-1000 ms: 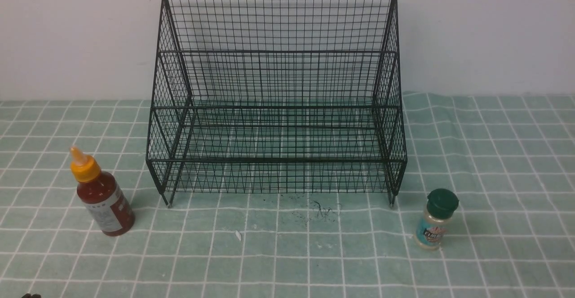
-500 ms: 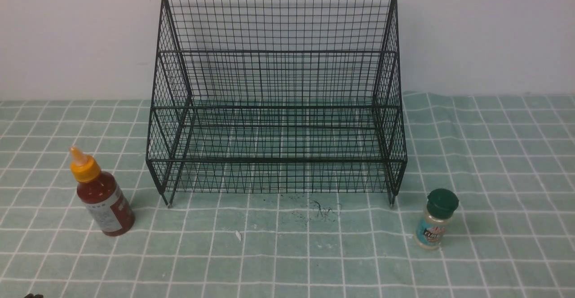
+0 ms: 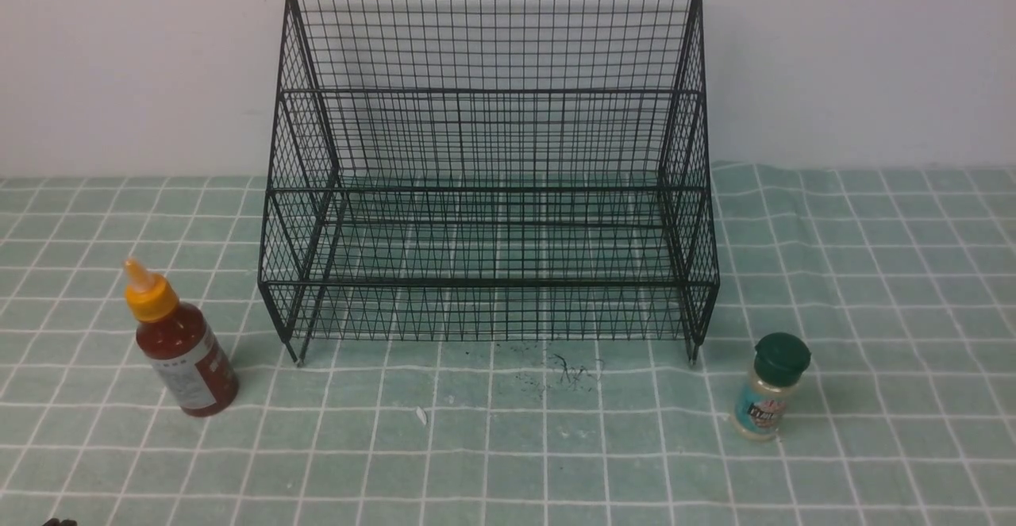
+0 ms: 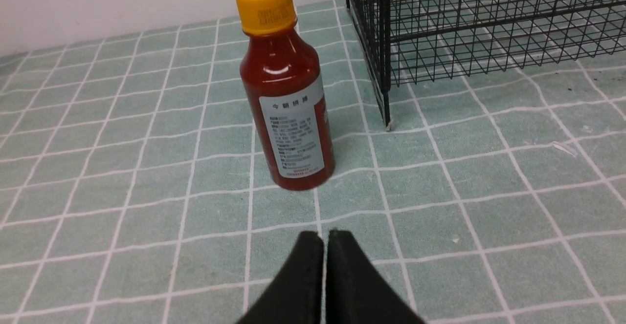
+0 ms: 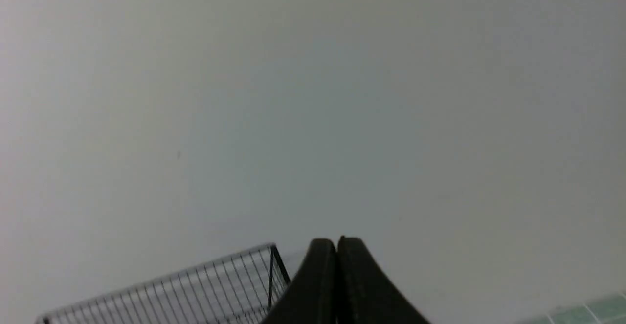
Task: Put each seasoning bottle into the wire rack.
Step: Use the right arm to grab the condiment bottle closest to it
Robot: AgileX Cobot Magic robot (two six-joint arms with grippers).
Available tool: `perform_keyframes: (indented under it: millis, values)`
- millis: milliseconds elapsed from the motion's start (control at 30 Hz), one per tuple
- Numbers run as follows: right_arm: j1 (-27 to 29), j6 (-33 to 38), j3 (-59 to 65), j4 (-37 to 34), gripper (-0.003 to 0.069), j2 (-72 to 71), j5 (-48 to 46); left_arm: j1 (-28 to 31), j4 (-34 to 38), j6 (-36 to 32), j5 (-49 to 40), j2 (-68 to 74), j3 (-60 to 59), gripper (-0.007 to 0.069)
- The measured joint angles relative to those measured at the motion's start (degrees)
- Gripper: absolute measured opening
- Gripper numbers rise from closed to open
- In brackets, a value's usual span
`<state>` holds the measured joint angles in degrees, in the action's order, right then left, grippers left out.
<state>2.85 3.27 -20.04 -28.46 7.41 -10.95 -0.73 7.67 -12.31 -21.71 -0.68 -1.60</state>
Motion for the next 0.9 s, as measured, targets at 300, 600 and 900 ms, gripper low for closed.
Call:
perform_keyframes:
  millis: [300, 600, 900]
  values:
    - [0.00, 0.81, -30.69, 15.09, -0.0015, 34.33, -43.83, 0.00, 2.58, 1.45, 5.18, 0.00, -0.07, -0.0006]
    - [-5.95, 5.08, -43.43, 16.81, -0.0012, 62.53, -54.60, 0.00, 29.61, 11.04, 22.14, 0.00, -0.07, -0.0006]
    - [-20.51, -1.78, -43.74, 23.10, 0.0075, 71.53, -48.22, 0.00, 38.19, 10.36, 30.67, 0.00, -0.07, -0.0006]
